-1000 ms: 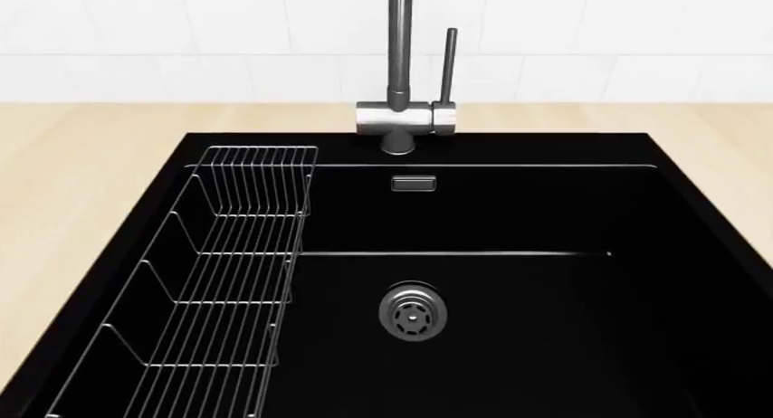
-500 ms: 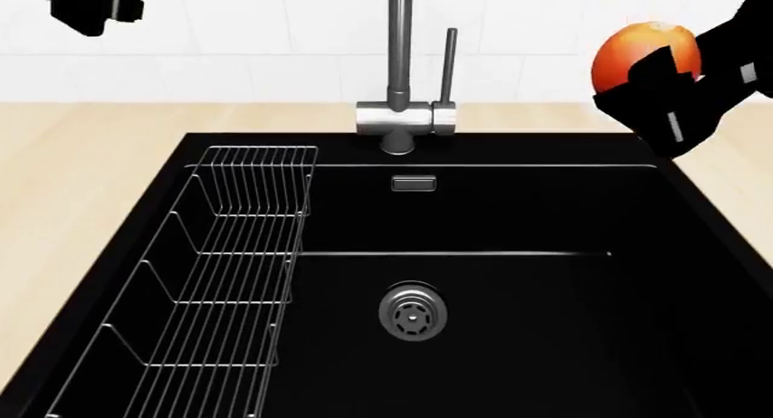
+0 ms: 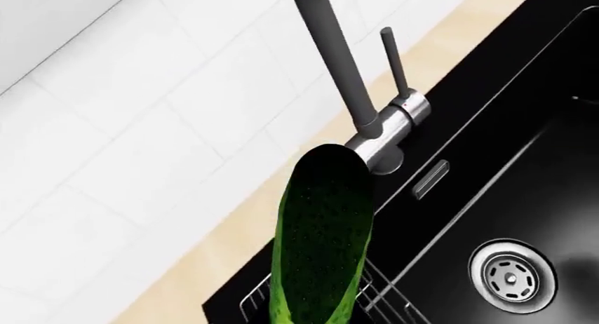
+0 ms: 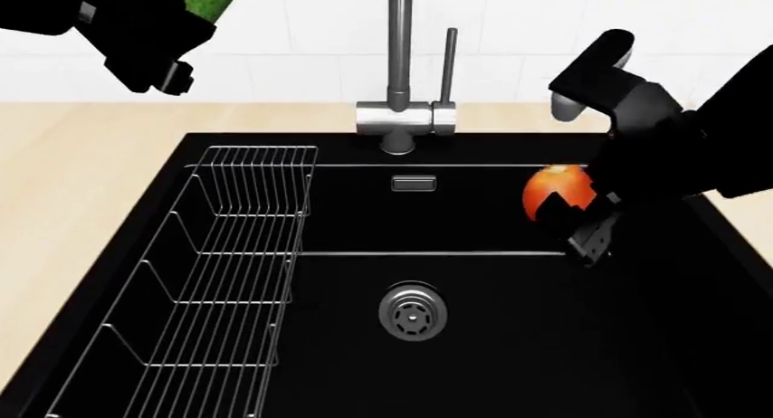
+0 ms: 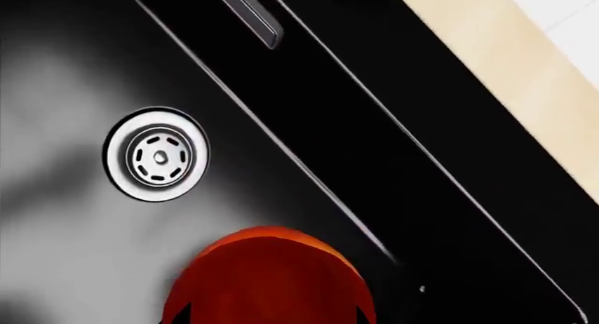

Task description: Pick up the fruits and vegetables and place them in the sink. Turn on the sink faucet to wash them. Then turn the sink off and put them in the tray.

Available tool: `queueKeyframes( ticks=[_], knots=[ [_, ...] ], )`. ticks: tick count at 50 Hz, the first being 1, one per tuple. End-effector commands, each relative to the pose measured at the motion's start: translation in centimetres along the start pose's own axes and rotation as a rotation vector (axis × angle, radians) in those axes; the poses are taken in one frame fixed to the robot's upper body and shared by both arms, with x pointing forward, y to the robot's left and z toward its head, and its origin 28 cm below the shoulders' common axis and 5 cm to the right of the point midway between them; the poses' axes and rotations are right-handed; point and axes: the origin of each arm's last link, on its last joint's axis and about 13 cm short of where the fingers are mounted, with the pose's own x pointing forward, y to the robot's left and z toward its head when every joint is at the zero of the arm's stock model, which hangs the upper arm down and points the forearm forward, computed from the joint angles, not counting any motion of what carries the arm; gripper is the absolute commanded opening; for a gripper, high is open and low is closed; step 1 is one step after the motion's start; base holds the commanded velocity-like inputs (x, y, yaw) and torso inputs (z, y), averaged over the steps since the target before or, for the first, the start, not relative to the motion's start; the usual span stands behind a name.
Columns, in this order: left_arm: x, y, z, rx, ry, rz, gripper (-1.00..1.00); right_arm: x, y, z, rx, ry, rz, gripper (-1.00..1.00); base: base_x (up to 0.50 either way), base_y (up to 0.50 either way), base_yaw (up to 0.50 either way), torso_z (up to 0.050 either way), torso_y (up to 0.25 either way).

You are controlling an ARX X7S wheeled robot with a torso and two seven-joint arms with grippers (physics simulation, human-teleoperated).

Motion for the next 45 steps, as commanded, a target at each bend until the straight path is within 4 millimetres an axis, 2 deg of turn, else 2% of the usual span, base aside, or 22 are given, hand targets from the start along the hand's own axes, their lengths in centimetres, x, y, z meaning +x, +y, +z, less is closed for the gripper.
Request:
queueKeyframes(
  ticks=[1,6,13,23,44,45],
  knots=[
    [0.6,-0.4,0.0,0.021,0.008,-0.030,-1.00,6.8,1.0,0.2,-0.073,0.114,0.078,-1.00,0.02,0.00,0.00,0.000,0.000],
    [0.7,-0.4,-0.2,0.016,0.010,-0.034,-1.00,8.6,1.4,-0.6,-0.093,0.166,0.104,-1.00,0.02,0.00,0.00,0.000,0.000],
    [0.9,-0.4,-0.4,0.009,0.013,-0.037,-1.00,10.0,1.8,-1.9,-0.108,0.219,0.114,-1.00,0.02,0.00,0.00,0.002,0.000],
    [1.3,-0.5,-0.9,0.008,0.017,-0.046,-1.00,13.0,3.3,-3.2,-0.133,0.279,0.182,-1.00,0.02,0.00,0.00,0.000,0.001],
    [1.7,-0.5,-1.6,0.000,0.031,-0.051,-1.00,15.2,3.7,-4.4,-0.135,0.341,0.207,-1.00,0.02,0.00,0.00,0.000,0.000],
    [1.7,-0.5,-1.6,0.000,0.031,-0.051,-1.00,15.3,3.7,-4.5,-0.134,0.343,0.207,1.00,0.02,0.00,0.00,0.000,0.000]
  ],
)
